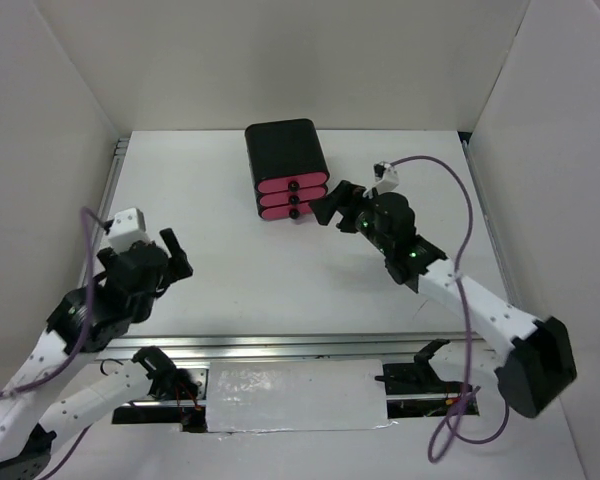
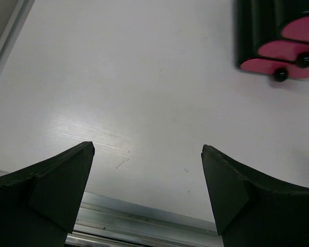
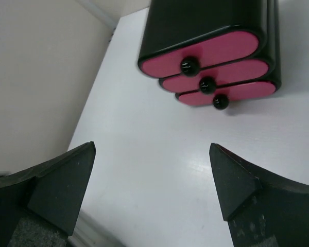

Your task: Organize the makeup

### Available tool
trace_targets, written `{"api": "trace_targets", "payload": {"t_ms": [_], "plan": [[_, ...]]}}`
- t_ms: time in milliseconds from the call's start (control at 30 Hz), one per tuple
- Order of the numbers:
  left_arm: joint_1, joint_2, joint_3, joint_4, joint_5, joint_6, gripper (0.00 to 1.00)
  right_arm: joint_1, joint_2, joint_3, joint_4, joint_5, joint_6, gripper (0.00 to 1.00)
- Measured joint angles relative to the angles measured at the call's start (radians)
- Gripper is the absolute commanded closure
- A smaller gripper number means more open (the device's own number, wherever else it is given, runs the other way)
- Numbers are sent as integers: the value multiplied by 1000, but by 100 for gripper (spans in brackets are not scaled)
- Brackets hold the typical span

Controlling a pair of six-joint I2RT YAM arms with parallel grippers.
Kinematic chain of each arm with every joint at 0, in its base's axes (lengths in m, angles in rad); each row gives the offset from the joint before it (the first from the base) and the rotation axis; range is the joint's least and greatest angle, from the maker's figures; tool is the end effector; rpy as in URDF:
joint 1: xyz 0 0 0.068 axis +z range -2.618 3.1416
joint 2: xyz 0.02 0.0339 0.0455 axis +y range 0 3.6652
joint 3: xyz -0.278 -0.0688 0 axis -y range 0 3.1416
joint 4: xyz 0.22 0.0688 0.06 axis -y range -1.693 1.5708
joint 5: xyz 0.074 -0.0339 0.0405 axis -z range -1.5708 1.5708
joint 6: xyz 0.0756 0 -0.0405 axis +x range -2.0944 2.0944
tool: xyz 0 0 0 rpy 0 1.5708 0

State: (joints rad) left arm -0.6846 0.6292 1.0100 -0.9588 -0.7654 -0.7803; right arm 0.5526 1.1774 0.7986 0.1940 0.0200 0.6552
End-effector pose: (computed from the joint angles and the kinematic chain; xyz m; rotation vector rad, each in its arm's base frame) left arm 0.0988 -0.0131 0.3444 -0.5133 1.9100 -0.1215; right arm 0.2451 0.1494 0.3172 0.1094 1.8332 0.8508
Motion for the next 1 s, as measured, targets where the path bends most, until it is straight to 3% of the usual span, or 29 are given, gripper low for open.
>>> {"api": "trace_targets", "payload": {"t_ms": [133, 233, 467, 667, 800, 1000], "plan": [[173, 171, 16, 15, 31, 29, 1, 135, -222, 102, -323, 174, -35, 0], [290, 205, 16, 17, 45, 46, 1, 233, -355, 189, -585, 322, -21, 0], [330, -26, 15, 19, 46, 46, 1, 277, -610, 290, -1010, 491, 16, 0], [235, -203, 15, 9, 14, 24, 1, 277, -760, 306, -1164, 535, 12, 0], [161, -209, 13, -13, -11, -11, 0, 277, -822, 305, -1206, 535, 0, 0], [153, -209, 11, -17, -18, -14, 1, 277, -839, 305, -1234, 534, -6, 0]]}}
